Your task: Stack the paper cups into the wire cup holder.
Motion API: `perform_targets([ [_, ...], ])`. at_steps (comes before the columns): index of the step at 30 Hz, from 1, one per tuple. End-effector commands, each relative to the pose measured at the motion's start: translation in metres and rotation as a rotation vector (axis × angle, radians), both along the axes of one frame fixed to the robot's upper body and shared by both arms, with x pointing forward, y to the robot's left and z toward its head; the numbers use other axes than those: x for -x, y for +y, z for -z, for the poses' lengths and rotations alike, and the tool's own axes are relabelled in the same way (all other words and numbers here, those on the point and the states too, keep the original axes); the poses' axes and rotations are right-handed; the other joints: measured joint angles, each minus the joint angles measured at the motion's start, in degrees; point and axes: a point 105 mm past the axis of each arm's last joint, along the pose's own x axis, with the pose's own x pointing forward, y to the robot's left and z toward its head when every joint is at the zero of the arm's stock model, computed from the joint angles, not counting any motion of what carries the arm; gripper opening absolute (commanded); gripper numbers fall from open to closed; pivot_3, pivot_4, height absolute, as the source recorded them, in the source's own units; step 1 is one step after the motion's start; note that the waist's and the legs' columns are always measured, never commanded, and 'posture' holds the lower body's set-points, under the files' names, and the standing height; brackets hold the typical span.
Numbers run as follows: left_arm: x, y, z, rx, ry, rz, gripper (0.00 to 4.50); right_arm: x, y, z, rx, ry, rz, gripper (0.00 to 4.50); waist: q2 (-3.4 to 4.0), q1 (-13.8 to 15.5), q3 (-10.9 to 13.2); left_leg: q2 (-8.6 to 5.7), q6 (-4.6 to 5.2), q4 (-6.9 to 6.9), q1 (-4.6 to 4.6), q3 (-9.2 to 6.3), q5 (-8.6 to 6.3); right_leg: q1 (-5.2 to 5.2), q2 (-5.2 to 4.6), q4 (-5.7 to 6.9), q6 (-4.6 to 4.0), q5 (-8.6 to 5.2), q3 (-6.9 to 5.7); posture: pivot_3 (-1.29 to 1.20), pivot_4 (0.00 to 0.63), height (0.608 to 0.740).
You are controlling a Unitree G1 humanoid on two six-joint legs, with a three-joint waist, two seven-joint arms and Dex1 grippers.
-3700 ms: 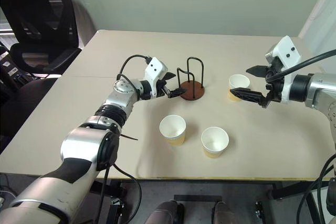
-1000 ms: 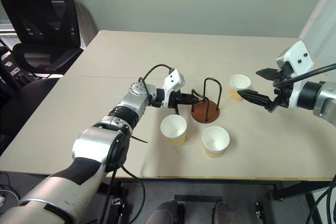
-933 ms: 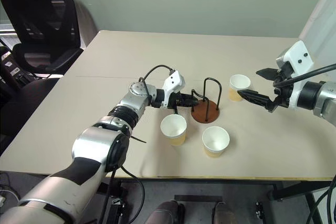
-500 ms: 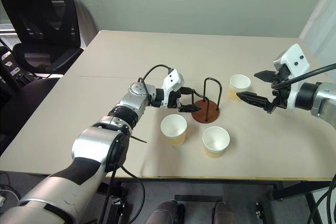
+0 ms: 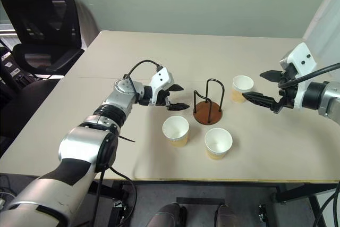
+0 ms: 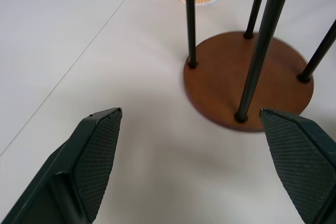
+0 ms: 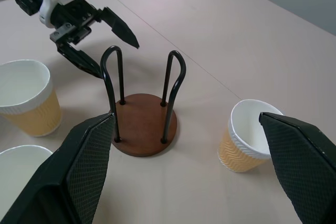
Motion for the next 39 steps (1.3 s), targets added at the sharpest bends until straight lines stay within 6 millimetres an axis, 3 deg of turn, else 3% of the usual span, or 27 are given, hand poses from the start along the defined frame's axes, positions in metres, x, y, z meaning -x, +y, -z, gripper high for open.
perform_targets([
  [1,-0.002,0.004,-0.019,0.003,-0.058,0.015,4.47,0.001,0.002,-0.012,0.031,-0.051,-0.020,4.50,0.00,0.0,0.0,-0.01,0.00,0.00,0.00,0.00,0.00,0.00,0.00,0.01,0.00,0.00,0.00,0.00,0.150,0.740],
  [11,-0.013,0.017,-0.048,0.061,-0.167,-0.082,4.47,-0.013,-0.014,-0.006,0.181,-0.030,-0.022,4.50,0.00,-0.1,0.0,0.01,0.02,-0.01,-0.02,-0.01,-0.02,-0.02,-0.02,0.01,-0.02,0.00,0.01,0.00,0.150,0.740],
  [14,-0.010,0.020,-0.074,0.189,-0.138,-0.065,4.47,-0.022,-0.016,-0.012,0.224,-0.034,-0.041,4.50,0.00,-0.2,0.0,0.01,0.03,-0.01,-0.05,-0.01,-0.02,-0.06,0.00,0.01,-0.05,0.02,0.02,0.00,0.150,0.740],
  [18,-0.008,0.024,-0.093,0.266,-0.140,-0.047,4.47,-0.035,-0.017,-0.011,0.277,-0.038,-0.055,4.50,0.00,-0.4,0.0,0.03,0.06,-0.07,-0.05,-0.05,-0.03,-0.09,0.02,0.00,-0.12,0.01,0.00,0.00,0.150,0.740],
  [28,0.028,0.032,-0.081,0.133,0.020,0.252,4.47,-0.053,-0.009,0.007,0.383,0.008,-0.130,4.50,0.02,-0.7,0.0,0.08,0.21,-0.05,-0.16,-0.18,-0.13,-0.19,-0.01,-0.02,-0.26,-0.08,0.04,0.00,0.150,0.740],
  [39,0.033,0.037,-0.089,0.100,-0.009,0.290,4.47,-0.079,-0.007,0.015,0.513,-0.043,-0.122,4.50,0.03,-1.1,0.0,0.06,0.33,-0.09,-0.17,-0.21,-0.20,-0.22,-0.04,-0.01,-0.32,-0.11,-0.05,0.00,0.150,0.740],
])
